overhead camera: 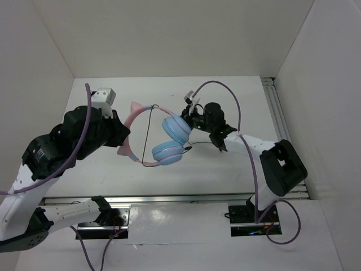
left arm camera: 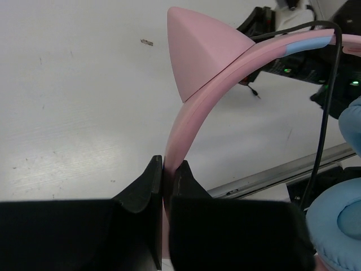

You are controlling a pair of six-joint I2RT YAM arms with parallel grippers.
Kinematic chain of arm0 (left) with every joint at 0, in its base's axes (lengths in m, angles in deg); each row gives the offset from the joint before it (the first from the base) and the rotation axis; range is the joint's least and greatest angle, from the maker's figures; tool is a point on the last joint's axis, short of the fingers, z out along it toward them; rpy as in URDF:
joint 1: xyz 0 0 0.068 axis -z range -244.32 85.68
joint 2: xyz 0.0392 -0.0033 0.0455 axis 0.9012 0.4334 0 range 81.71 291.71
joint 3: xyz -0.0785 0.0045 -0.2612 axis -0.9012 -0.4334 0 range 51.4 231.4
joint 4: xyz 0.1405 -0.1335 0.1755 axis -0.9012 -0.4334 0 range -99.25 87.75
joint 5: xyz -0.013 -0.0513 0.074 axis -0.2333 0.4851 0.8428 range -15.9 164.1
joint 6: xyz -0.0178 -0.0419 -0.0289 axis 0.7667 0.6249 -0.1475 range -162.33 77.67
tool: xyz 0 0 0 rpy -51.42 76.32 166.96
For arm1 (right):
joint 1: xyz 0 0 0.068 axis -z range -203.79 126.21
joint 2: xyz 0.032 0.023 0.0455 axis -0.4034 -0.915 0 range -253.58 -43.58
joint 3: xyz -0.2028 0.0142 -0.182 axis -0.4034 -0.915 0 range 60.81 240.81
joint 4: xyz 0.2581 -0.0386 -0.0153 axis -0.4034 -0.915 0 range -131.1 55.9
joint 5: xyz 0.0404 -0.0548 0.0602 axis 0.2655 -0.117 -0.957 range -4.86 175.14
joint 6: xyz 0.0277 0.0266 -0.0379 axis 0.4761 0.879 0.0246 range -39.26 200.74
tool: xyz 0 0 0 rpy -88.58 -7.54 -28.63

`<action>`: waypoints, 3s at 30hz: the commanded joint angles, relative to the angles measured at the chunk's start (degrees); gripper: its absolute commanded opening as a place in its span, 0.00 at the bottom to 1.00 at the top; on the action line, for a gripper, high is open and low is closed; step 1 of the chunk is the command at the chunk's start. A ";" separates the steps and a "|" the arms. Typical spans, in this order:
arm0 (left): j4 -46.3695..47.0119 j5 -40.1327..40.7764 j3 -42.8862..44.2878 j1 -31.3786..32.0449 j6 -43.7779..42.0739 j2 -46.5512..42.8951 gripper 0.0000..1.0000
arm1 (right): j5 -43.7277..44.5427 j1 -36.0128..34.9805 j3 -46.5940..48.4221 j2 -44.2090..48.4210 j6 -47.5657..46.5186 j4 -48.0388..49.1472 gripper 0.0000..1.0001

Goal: Wrap the headphones

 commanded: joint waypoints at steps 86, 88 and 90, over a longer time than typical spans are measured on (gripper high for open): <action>12.51 2.48 -10.26 -33.06 6.95 27.86 0.00 | 18.24 -26.78 10.62 15.78 -3.68 -33.95 0.00; 13.03 0.11 -10.26 -34.65 6.95 28.48 0.00 | 16.05 -28.54 10.09 15.78 -3.15 -33.07 0.00; 13.56 -0.52 -10.26 -35.35 7.47 28.48 0.00 | 14.82 -30.12 10.09 15.07 -3.15 -33.07 0.00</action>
